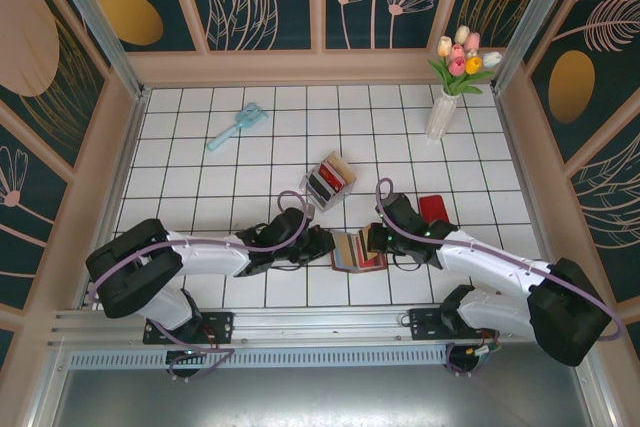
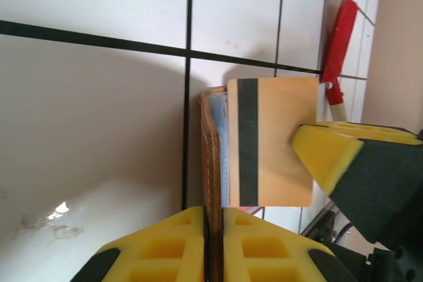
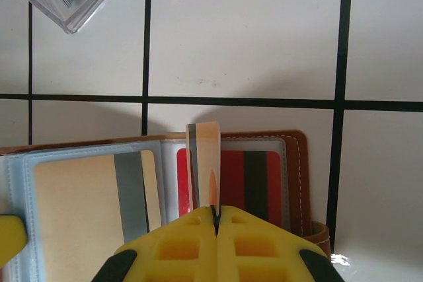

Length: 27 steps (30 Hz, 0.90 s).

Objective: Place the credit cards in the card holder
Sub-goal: Flip over the card slot in the card holder.

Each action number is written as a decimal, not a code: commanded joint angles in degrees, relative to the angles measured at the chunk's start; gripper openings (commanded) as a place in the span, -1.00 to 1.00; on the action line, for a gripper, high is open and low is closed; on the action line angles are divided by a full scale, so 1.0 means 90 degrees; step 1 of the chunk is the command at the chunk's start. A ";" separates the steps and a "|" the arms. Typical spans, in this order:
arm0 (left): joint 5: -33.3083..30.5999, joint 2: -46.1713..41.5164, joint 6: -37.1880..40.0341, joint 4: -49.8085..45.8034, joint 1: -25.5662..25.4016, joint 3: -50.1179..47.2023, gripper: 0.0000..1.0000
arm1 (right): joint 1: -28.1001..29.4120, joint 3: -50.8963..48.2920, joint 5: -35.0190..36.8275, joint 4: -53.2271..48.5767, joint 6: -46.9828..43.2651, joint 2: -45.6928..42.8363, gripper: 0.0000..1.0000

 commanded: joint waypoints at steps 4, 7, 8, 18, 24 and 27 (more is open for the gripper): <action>0.0049 -0.0158 -0.0124 0.0783 -0.0023 -0.0176 -0.90 | 0.0025 0.0255 0.0189 -0.0486 0.0170 0.0035 -1.00; -0.0055 -0.0145 -0.0177 0.0810 -0.0018 -0.0200 -1.00 | 0.0044 0.0534 0.0247 -0.0445 0.0314 -0.0441 -1.00; -0.0065 -0.0141 -0.0209 0.0897 -0.0022 -0.0225 -1.00 | 0.0053 0.0531 0.0247 -0.0287 0.0373 -0.0617 -1.00; -0.0130 0.0025 -0.0611 0.1615 -0.0022 -0.0410 -1.00 | 0.1468 0.0464 0.1521 0.0599 0.1393 -0.1107 -1.00; -0.0076 0.0153 -0.0650 0.1641 -0.0017 -0.0317 -1.00 | 0.2004 0.0608 0.2229 0.0555 0.1593 -0.0878 -1.00; -0.0052 0.0186 -0.0672 0.1667 -0.0023 -0.0295 -1.00 | 0.2044 0.0675 0.2227 0.0531 0.1597 -0.0709 -1.00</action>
